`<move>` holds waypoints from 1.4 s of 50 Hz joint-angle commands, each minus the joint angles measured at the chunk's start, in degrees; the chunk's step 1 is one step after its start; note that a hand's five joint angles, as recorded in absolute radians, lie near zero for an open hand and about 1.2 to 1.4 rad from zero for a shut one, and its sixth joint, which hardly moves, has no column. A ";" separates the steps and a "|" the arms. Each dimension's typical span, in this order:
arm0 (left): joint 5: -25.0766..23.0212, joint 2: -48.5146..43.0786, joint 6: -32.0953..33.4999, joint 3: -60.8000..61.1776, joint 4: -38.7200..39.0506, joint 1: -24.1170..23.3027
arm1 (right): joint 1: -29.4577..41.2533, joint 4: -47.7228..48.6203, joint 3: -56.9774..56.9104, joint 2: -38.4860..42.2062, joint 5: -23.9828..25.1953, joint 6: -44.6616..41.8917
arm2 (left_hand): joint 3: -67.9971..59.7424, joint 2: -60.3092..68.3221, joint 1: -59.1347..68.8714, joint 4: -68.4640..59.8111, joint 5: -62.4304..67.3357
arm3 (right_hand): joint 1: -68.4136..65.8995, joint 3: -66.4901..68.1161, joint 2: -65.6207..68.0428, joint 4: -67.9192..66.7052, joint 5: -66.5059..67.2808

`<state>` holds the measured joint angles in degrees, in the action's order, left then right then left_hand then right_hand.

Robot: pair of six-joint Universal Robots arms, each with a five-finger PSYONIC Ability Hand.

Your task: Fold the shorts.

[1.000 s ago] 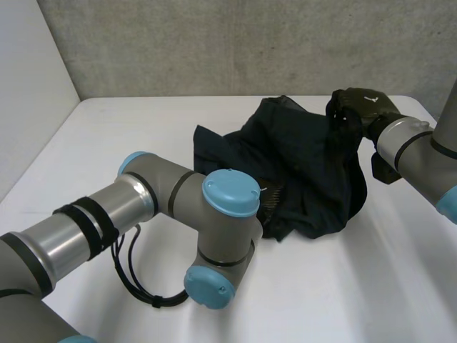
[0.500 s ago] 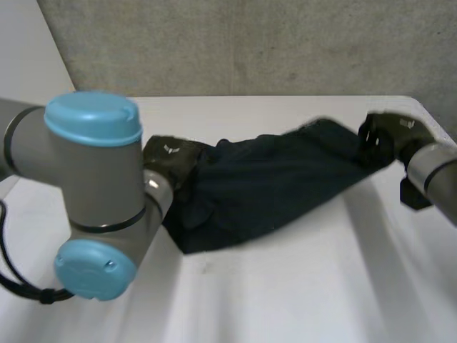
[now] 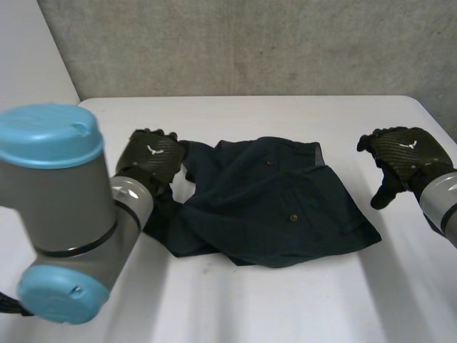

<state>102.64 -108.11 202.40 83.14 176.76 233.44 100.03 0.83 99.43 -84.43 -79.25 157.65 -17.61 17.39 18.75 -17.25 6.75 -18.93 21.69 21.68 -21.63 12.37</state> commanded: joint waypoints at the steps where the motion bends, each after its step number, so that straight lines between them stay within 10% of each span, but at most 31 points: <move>1: 0.10 7.64 -2.79 7.19 -0.01 0.26 | -0.71 -0.47 6.02 -2.40 9.97 -19.37 | -4.87 5.08 3.73 -5.22 5.72 | -13.17 10.40 10.41 -10.47 9.73; 17: -0.34 10.91 -22.31 19.86 -2.12 -1.84 | -10.64 0.31 12.63 6.90 29.24 -25.73 | -16.66 16.87 15.52 -17.01 17.51 | -14.54 11.77 11.78 -11.84 11.10; 29: -0.43 7.75 -25.22 22.41 -2.04 -2.02 | -10.55 4.97 12.10 11.48 29.42 -27.66 | -21.88 22.10 20.74 -22.23 22.73 | -24.94 22.17 22.19 -22.24 21.50; 34: 0.10 5.03 -24.96 22.50 -1.51 -2.46 | -10.20 7.69 11.92 12.01 29.33 -27.40 | -20.20 20.41 19.06 -20.55 21.05 | -60.96 58.19 58.21 -58.26 57.52; 55: 4.49 -6.23 -24.07 17.41 6.14 -3.07 | -8.36 7.78 11.13 11.66 27.31 -20.28 | -21.53 21.75 20.39 -21.88 22.38 | -61.07 58.31 58.32 -58.37 57.63; 70: 4.49 -12.55 -23.03 11.43 7.19 -3.16 | -3.61 7.26 7.27 10.34 18.18 -14.39 | -62.39 62.61 61.25 -62.75 63.25 | -61.07 58.31 58.32 -58.37 57.63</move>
<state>107.11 -116.96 178.42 97.07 183.84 230.34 93.93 8.45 108.59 -73.21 -56.33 141.07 -65.79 66.37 63.70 -66.47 55.23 -55.51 67.97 66.68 -68.19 56.26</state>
